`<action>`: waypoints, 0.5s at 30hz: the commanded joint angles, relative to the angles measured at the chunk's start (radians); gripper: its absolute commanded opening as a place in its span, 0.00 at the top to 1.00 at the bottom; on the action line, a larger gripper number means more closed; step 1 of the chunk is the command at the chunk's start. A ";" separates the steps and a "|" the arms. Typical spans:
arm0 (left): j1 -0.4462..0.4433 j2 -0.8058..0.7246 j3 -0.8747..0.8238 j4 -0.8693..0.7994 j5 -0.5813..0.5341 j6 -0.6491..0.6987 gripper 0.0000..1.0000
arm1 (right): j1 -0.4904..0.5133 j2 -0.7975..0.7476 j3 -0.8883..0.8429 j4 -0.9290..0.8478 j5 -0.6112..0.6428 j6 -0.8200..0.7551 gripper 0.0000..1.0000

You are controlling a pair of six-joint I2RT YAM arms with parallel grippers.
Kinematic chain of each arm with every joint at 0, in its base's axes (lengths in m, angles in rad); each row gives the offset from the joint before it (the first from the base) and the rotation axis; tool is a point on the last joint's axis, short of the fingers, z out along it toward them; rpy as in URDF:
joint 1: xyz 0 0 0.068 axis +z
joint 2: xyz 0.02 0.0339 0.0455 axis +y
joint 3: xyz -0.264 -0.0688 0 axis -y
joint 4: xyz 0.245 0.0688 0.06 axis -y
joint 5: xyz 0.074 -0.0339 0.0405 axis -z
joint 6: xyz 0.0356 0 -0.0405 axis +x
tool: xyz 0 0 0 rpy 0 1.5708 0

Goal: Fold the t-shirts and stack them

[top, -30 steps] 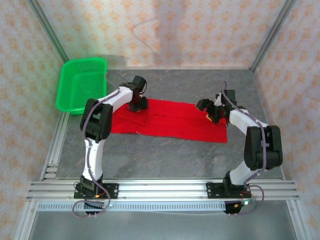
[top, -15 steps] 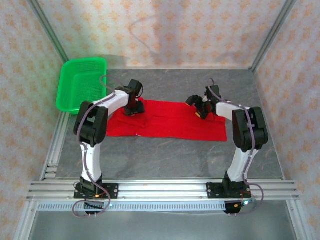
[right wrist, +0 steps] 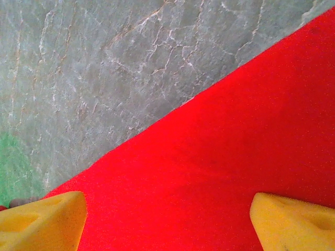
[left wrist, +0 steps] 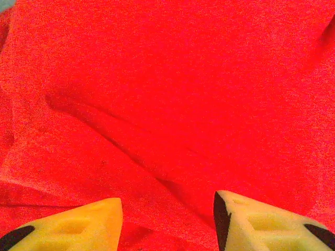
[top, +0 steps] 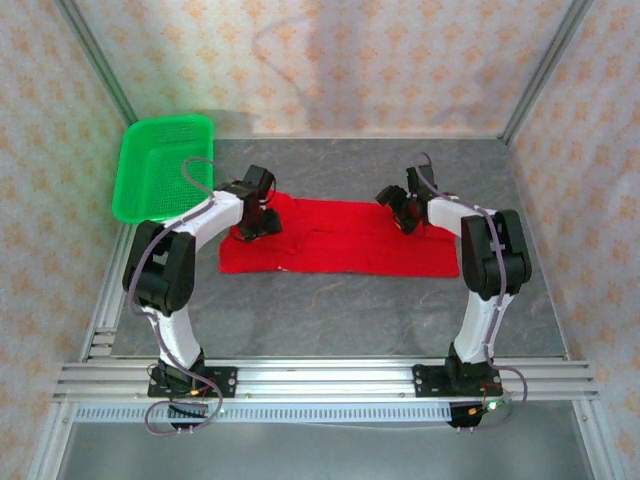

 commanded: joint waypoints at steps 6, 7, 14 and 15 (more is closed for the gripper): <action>-0.003 -0.129 -0.182 0.022 0.003 -0.088 0.52 | -0.012 0.063 -0.007 -0.127 0.138 0.004 0.16; -0.004 -0.150 -0.201 0.021 -0.006 -0.102 0.53 | -0.012 0.062 -0.008 -0.127 0.136 0.004 0.16; -0.004 -0.198 -0.087 0.053 -0.008 -0.215 0.52 | -0.012 0.060 -0.006 -0.131 0.134 -0.003 0.16; -0.004 -0.167 -0.045 0.048 -0.003 -0.224 0.52 | -0.013 0.059 -0.006 -0.130 0.131 -0.003 0.16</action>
